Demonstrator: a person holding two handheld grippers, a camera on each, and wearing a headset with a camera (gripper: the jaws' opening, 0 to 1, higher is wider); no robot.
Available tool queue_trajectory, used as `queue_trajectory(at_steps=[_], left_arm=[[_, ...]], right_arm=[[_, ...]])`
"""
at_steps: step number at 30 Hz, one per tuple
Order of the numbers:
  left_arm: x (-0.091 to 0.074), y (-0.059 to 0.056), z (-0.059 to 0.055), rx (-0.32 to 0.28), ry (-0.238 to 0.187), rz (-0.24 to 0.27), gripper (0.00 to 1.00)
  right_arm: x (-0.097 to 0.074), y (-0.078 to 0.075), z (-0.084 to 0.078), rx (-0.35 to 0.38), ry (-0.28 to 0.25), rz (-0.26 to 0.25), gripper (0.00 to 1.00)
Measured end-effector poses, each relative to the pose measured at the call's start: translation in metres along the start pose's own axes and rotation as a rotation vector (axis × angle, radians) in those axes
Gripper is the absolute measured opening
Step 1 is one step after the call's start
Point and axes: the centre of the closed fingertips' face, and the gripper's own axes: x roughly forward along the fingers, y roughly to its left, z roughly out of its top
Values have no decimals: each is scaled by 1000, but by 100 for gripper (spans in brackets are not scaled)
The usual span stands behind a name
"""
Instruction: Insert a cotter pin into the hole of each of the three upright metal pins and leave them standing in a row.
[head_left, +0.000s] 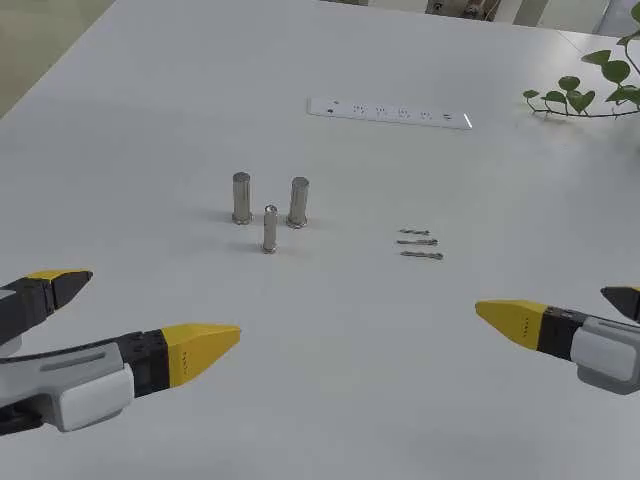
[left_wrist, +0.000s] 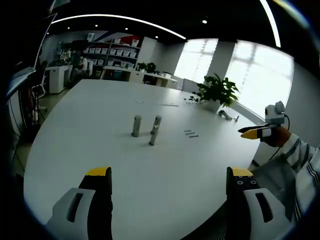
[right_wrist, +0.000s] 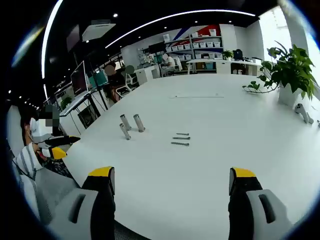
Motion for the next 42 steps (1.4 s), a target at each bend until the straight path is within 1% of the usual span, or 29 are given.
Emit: queue_trajectory(at_steps=[4, 6, 10, 13, 14, 15, 17, 19, 21, 24, 29, 36, 38, 39, 42], left_arm=[[-1, 0, -4, 9, 21, 2, 93], [-2, 0, -7, 1, 32, -3, 93], [-2, 1, -9, -4, 36, -8, 93], [-2, 2, -9, -12, 39, -8, 93], [-2, 2, -8, -7, 32, -8, 93], [-3, 3, -5, 11, 24, -6, 92], [-3, 4, -7, 19, 43, -1, 92], [-2, 6, -8, 21, 53, -2, 92], [-2, 6, -8, 11, 55, -5, 93], [-2, 6, -8, -2, 59, -11, 93], [-1, 4, -7, -2, 63, -25, 98], [2, 5, -8, -17, 65, -32, 99], [3, 4, -8, -4, 69, -41, 99], [4, 4, -9, 1, 77, -44, 99], [5, 6, -10, 9, 88, -39, 99]], right_arm=[[2, 3, 0, -12, 12, 1, 93], [2, 4, 1, -18, 17, -1, 93], [2, 5, 2, -20, 17, 2, 92], [2, 5, 4, -25, 19, 0, 93], [2, 5, 4, -25, 20, 0, 93], [2, 5, 6, -32, 16, -1, 94], [3, 5, 7, -38, 16, -3, 94], [4, 7, 8, -41, 20, 0, 95], [5, 7, 9, -61, 21, -14, 98], [6, 6, 9, -74, 32, -20, 98], [8, 6, 10, -67, 33, -16, 98], [11, 5, 10, -70, 42, -16, 98], [12, 4, 9, -72, 48, -18, 98], [12, 4, 9, -72, 50, -18, 98], [14, 4, 8, -71, 52, -17, 98]])
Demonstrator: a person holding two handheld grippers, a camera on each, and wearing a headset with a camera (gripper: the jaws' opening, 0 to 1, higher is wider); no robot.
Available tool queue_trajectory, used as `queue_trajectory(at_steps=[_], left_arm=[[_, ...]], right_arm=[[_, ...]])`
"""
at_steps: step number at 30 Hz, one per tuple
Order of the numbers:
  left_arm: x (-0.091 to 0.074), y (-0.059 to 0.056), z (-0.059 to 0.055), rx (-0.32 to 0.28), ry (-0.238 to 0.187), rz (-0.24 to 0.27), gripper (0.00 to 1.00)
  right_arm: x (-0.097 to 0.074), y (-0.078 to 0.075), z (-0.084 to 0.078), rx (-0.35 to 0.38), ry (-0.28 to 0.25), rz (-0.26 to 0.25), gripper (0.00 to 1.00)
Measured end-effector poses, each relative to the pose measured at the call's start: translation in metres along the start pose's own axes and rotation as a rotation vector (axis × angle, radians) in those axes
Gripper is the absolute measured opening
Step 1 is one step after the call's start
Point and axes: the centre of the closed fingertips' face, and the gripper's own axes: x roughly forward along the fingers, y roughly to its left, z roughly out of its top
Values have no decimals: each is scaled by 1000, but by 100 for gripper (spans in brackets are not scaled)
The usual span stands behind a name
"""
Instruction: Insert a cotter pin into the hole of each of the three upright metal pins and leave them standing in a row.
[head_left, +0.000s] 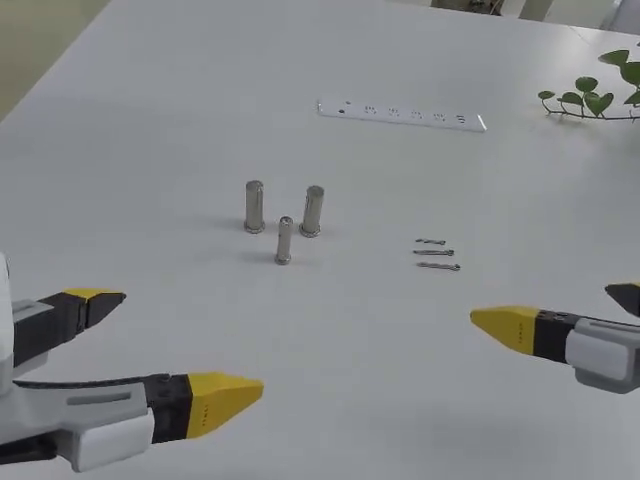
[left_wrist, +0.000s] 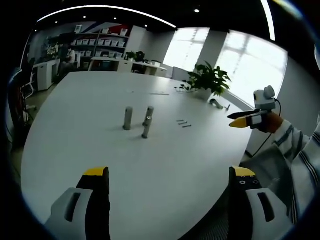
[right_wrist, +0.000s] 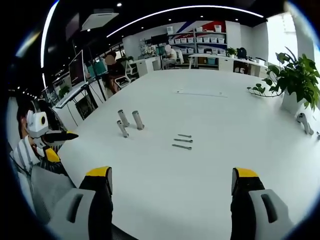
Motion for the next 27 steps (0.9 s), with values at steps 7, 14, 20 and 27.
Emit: queue_trajectory(at_steps=[7, 14, 20, 27], left_arm=[[0, 3, 14, -45, -59, -18, 99], [2, 13, 21, -18, -62, 1, 99], [5, 25, 28, 24, -41, 23, 97], [11, 34, 38, 34, -54, 34, 93]], right_arm=[[6, 1, -7, 10, 20, 3, 98], [6, 1, -8, 18, 21, 6, 98], [6, -2, -9, 17, 29, -7, 98], [5, -2, -9, 20, 32, -13, 97]])
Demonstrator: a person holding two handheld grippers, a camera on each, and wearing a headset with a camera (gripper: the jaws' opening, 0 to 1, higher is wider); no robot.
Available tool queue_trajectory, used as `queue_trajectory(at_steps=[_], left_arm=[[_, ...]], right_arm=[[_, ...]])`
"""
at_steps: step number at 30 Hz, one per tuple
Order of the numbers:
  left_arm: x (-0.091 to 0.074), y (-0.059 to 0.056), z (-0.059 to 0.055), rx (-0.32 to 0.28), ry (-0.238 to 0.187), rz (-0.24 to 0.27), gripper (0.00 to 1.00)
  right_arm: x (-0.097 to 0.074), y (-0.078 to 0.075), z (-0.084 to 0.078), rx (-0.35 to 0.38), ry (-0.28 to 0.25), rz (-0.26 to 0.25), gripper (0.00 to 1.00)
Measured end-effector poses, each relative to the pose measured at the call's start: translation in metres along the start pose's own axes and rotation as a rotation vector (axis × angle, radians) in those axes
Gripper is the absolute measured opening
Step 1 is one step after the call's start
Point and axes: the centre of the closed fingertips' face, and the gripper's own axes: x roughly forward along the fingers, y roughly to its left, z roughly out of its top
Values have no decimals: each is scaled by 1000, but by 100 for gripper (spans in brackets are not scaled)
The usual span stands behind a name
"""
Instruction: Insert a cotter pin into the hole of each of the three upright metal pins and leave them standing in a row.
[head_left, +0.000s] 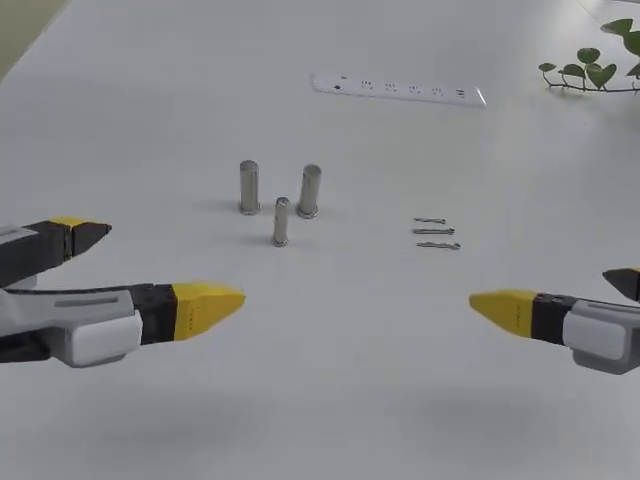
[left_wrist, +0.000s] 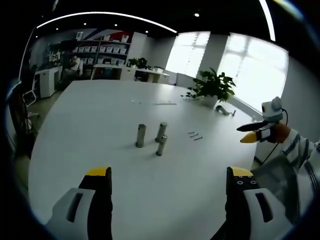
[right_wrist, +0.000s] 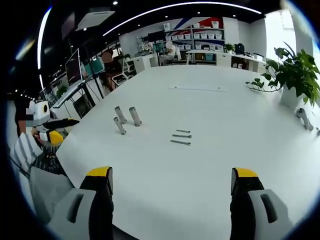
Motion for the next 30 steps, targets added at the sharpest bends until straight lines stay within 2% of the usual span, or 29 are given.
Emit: queue_trajectory(at_steps=[5, 6, 7, 11, 16, 30], left_arm=[[5, 8, 10, 26, -6, 7, 91], [6, 9, 13, 26, -14, 7, 90], [7, 10, 20, 21, -44, 7, 89], [10, 17, 31, 6, -82, 20, 83], [18, 26, 35, 32, -69, 38, 81], [43, 46, 53, 67, -75, 63, 73]], right_arm=[[0, 0, -1, 1, 7, -4, 97], [0, -1, -1, 1, 8, -6, 97], [0, -1, -1, -1, 10, -9, 97], [-1, -2, 0, -6, 4, -11, 97], [-1, -3, -1, 5, 3, -11, 97], [1, -2, -3, 4, 18, -16, 96]])
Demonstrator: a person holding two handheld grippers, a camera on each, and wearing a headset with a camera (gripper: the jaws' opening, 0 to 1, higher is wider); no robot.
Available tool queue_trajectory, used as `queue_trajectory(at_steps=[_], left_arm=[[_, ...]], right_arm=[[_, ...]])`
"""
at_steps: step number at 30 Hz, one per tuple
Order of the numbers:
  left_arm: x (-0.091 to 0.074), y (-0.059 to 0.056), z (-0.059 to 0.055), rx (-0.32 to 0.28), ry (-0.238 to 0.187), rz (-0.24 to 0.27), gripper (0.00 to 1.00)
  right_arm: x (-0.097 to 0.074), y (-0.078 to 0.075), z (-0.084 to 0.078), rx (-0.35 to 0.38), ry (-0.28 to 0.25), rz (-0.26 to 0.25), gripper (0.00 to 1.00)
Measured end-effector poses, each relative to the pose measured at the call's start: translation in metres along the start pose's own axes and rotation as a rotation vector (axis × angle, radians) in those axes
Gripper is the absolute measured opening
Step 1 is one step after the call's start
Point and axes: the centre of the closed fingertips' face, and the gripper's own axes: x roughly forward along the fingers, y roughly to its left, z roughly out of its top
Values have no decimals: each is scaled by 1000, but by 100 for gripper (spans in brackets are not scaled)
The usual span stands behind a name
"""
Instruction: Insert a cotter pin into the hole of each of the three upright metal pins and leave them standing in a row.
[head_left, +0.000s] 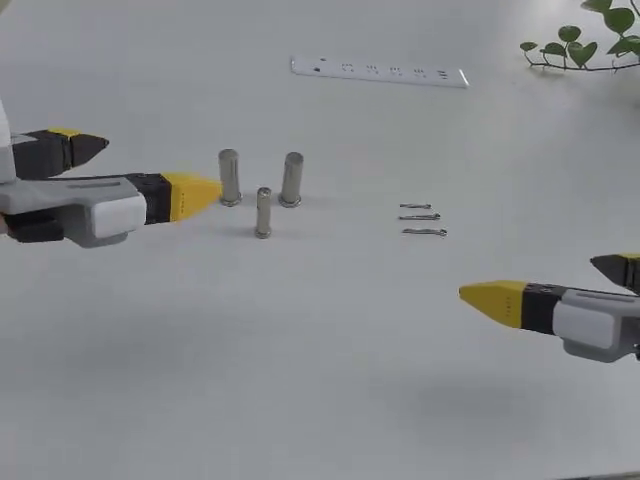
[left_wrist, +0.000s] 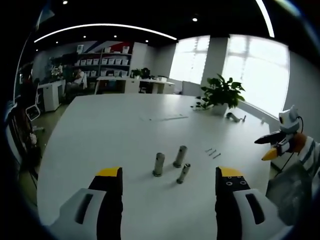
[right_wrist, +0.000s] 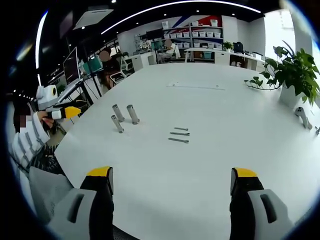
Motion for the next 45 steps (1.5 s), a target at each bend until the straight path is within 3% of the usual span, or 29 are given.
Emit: queue_trajectory(at_steps=[14, 34, 39, 45], left_arm=[[28, 4, 7, 65, 44, 6, 60], [71, 2, -13, 112, 168, -9, 47], [80, 4, -15, 146, 180, -3, 41], [89, 7, -22, 142, 200, 1, 37]], right_arm=[[3, -3, 1, 6, 4, 7, 96], [14, 9, 4, -9, 9, 65, 95], [14, 10, 4, -8, 6, 67, 95], [15, 11, 4, -7, 9, 71, 95]])
